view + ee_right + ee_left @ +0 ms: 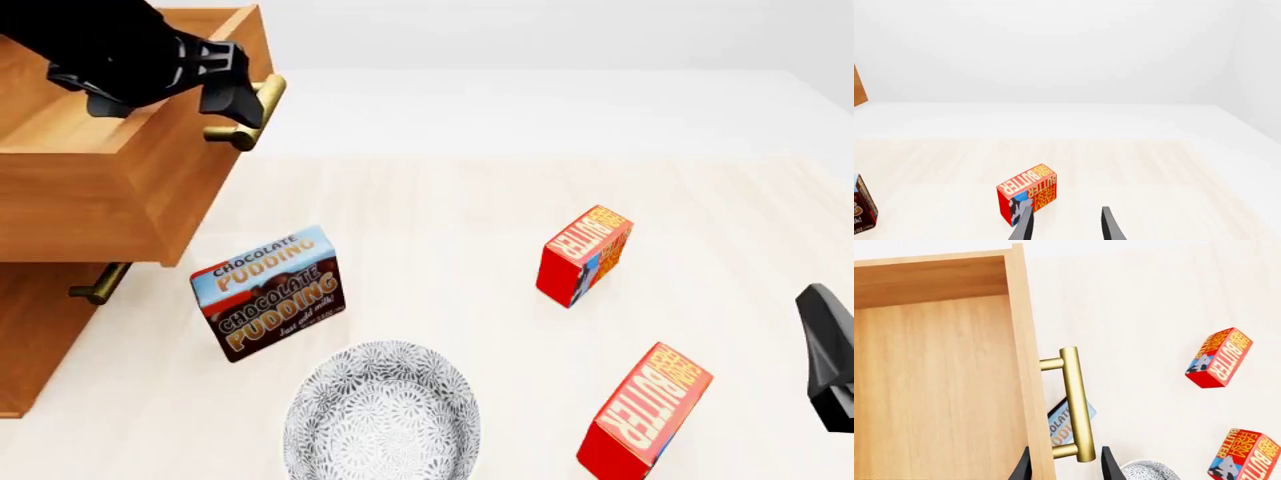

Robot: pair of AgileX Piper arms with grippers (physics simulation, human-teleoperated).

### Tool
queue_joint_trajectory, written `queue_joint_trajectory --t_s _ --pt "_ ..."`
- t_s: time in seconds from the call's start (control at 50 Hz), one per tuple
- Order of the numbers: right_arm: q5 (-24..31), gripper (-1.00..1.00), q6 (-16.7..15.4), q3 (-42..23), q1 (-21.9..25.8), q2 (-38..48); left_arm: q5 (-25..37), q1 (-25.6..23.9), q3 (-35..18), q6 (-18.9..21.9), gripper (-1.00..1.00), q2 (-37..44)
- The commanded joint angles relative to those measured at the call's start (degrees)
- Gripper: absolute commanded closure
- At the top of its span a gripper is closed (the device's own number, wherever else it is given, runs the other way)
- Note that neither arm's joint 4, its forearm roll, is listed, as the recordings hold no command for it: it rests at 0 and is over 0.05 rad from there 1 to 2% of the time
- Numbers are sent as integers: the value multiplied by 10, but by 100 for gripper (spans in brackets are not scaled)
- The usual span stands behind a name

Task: Put the butter at the front in the top drawer of the cabinet and close it.

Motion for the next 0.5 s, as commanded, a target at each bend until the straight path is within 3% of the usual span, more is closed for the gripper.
queue_joint_trajectory --t_s 0.02,0.5 --pt "0 -100 1 4 0 -4 -7 -33 -22 16 -100 12" --pt "0 -100 1 4 0 -4 71 -12 -105 60 -100 -14"
